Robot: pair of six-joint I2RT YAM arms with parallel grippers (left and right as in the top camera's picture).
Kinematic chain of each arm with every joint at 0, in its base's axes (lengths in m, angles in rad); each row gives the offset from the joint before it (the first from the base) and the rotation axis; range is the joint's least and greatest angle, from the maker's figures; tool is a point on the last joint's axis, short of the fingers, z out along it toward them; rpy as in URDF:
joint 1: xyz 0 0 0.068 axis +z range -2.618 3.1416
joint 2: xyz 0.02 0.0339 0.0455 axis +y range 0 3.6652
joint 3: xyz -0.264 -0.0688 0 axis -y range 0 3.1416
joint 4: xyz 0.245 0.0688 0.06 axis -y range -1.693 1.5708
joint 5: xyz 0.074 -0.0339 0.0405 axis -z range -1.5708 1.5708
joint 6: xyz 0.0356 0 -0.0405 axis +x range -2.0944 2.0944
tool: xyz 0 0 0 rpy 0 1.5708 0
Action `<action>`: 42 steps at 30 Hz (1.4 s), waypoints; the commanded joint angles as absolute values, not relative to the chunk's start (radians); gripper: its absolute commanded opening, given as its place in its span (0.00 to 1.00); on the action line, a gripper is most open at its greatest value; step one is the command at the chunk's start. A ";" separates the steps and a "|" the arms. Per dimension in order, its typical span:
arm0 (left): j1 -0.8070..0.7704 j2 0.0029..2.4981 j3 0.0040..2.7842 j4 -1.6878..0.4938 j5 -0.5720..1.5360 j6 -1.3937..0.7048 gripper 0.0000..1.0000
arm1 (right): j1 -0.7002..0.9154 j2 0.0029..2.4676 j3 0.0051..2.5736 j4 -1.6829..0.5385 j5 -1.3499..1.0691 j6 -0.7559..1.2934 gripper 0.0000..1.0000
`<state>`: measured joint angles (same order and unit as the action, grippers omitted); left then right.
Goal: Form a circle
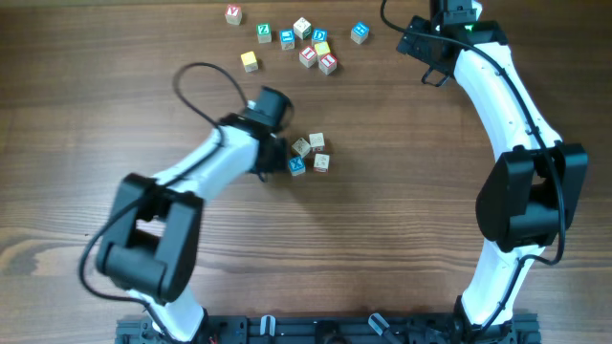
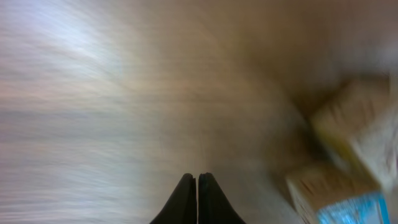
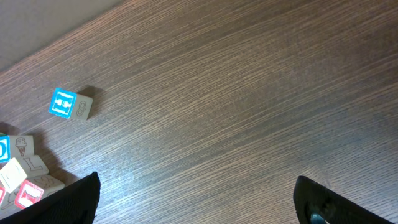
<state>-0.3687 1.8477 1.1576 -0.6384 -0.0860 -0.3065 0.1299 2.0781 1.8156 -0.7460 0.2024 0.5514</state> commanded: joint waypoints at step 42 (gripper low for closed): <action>0.025 1.779 1.199 -0.609 -0.121 -0.405 1.00 | 0.127 2.052 1.830 -0.759 -0.173 0.533 0.61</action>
<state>0.0208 1.7943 1.1904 -0.6090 -0.1116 -0.3954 0.1299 2.0781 1.8156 -0.7467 0.0444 0.5877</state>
